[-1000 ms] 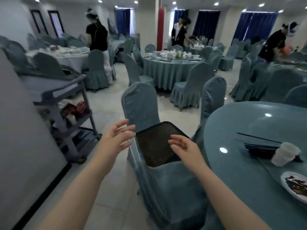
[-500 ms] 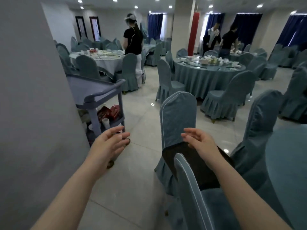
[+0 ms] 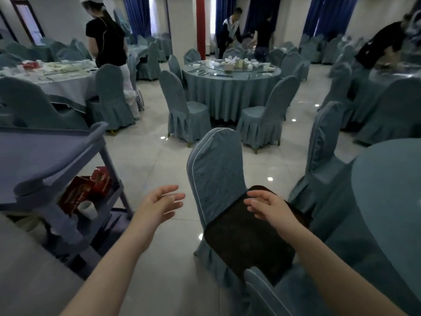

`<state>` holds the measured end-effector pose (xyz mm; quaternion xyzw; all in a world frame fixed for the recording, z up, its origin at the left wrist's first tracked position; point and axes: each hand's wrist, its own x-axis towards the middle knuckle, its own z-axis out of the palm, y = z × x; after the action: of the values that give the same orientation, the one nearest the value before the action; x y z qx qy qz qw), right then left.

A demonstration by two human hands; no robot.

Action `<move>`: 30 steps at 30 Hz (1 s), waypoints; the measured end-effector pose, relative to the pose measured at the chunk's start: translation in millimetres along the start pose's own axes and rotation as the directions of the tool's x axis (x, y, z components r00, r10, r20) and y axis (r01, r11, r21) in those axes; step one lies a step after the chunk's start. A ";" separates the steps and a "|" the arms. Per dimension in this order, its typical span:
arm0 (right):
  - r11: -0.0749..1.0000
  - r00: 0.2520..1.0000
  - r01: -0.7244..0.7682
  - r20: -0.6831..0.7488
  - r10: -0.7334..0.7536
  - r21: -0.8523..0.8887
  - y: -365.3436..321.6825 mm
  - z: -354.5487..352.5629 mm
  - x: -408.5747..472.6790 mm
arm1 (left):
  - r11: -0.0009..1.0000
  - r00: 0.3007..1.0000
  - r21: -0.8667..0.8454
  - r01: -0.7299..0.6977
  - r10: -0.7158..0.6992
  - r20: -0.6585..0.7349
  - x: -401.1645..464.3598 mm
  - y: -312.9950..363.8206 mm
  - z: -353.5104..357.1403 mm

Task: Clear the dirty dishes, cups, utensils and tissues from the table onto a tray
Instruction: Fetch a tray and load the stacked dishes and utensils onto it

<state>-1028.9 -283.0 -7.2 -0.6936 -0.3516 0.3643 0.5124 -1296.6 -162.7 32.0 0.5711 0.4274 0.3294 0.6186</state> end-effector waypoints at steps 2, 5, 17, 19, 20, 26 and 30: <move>0.998 0.996 -0.056 -0.066 0.055 -0.015 15.9 -7.3 18.7 | 0.999 0.996 0.031 0.028 -0.030 0.079 45.9 -9.6 15.7; 0.985 0.966 -0.172 -0.193 0.170 0.006 38.7 -20.7 43.0 | 0.994 0.978 0.088 0.072 -0.087 0.189 113.3 -25.9 40.8; 0.815 0.637 -0.488 -0.512 0.576 0.311 140.0 -51.5 98.0 | 0.891 0.782 0.354 0.283 -0.428 0.453 299.5 -96.5 147.2; 0.782 0.588 -0.516 -0.520 0.620 0.349 165.9 -57.0 108.2 | 0.854 0.749 0.428 0.295 -0.484 0.451 320.3 -115.9 163.8; 0.766 0.564 -0.531 -0.523 0.639 0.363 180.4 -60.6 114.7 | 0.835 0.735 0.462 0.298 -0.510 0.448 332.4 -126.5 172.0; 0.645 0.436 -0.625 -0.488 0.756 0.441 277.3 -78.4 155.1 | 0.722 0.697 0.606 0.333 -0.622 0.358 401.0 -204.3 216.0; 0.604 0.399 -0.675 -0.478 0.782 0.424 333.9 -79.8 170.3 | 0.648 0.678 0.697 0.309 -0.663 0.316 431.8 -265.4 239.6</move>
<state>-838.6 -248.5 -338.0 -0.8098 0.2096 0.3272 0.4397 -920.8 87.5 -300.3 0.6578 0.4555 -0.1863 0.5702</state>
